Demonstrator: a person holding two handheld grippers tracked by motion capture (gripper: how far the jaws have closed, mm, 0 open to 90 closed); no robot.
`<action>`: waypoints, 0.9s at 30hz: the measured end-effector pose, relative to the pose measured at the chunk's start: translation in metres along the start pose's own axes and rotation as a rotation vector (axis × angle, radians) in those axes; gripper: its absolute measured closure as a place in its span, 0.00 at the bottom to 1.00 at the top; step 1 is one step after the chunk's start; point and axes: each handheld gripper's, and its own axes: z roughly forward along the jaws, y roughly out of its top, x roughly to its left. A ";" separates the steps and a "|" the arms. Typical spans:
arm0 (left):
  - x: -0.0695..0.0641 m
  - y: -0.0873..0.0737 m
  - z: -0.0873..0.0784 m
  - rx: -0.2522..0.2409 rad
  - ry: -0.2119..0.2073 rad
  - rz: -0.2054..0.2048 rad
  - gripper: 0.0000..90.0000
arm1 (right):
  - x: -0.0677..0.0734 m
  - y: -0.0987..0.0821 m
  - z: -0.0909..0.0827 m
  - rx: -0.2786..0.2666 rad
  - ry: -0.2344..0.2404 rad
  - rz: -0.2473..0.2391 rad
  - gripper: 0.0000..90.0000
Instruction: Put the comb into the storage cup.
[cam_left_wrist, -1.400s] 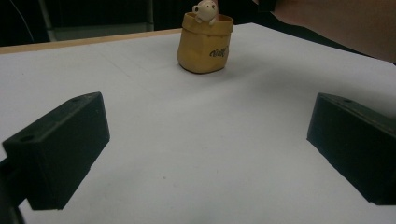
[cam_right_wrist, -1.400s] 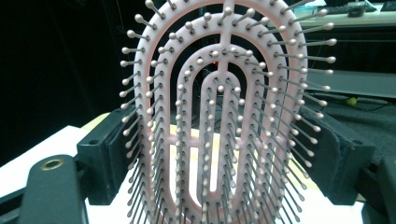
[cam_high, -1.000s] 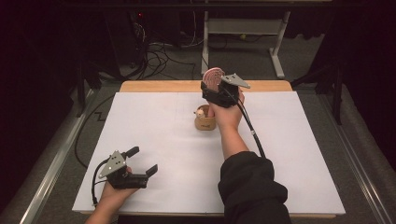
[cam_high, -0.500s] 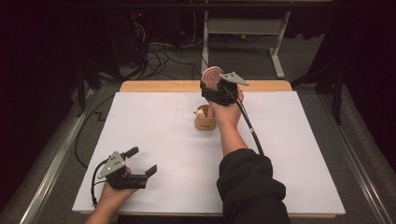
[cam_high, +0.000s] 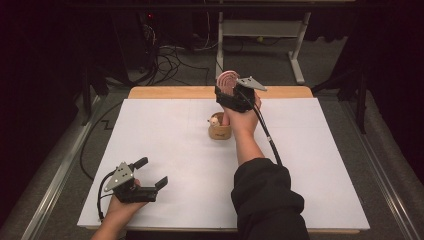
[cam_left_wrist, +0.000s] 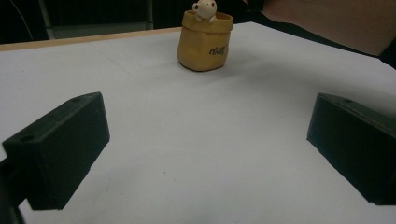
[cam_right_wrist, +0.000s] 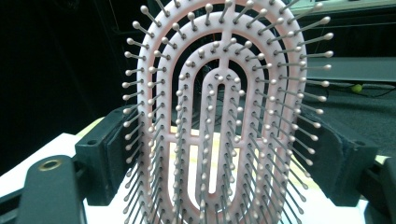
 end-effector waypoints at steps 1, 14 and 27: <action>0.000 0.000 0.000 0.000 0.000 -0.001 0.00 | 0.000 0.000 0.000 0.002 0.004 -0.002 0.21; 0.001 0.000 0.000 0.001 -0.001 -0.004 0.00 | 0.000 0.000 0.003 0.012 -0.006 -0.006 0.20; 0.001 0.000 0.000 0.003 -0.003 -0.001 0.00 | -0.004 0.001 0.004 0.021 -0.021 -0.010 0.20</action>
